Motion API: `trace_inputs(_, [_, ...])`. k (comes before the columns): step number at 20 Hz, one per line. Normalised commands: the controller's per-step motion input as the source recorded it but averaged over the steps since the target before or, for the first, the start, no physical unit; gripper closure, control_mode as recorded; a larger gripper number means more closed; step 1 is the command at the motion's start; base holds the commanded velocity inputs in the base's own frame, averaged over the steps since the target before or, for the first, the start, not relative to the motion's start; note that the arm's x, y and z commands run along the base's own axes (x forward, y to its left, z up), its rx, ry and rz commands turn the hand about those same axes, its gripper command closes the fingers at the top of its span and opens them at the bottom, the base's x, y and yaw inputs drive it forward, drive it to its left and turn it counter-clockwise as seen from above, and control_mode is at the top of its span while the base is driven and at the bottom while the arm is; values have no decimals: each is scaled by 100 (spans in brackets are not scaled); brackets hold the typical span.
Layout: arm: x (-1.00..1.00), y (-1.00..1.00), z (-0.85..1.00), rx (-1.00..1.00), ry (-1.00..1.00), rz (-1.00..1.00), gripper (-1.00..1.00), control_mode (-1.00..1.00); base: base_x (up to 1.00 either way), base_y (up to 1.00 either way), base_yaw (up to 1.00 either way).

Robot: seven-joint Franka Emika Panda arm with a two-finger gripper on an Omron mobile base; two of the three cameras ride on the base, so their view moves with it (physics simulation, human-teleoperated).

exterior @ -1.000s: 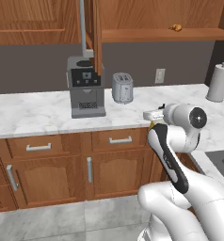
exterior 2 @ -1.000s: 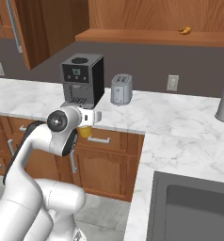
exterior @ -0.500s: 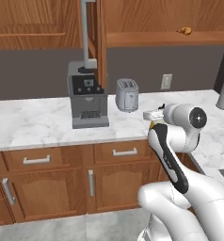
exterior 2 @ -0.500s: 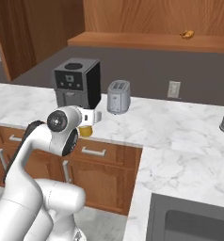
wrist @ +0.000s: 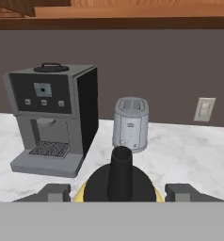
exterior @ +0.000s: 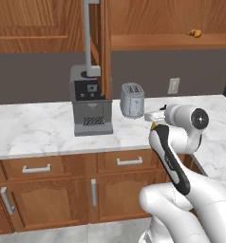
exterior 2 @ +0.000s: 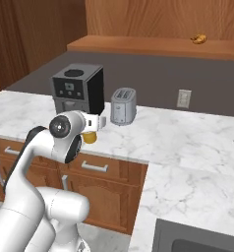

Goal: Pick the shaker and mustard from the counter and place them in the cabinet.

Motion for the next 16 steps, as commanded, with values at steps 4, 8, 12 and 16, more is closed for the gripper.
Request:
trace_inputs(4, [0,0,0,0,0,0,100,100,31,-22,5])
trace_inputs(8, [0,0,0,0,0,0,100,100,24,-25,6])
trace_inputs(12, [0,0,0,0,0,0,100,100,27,-20,6])
trace_inputs(16, [0,0,0,0,0,0,100,100,36,-14,4])
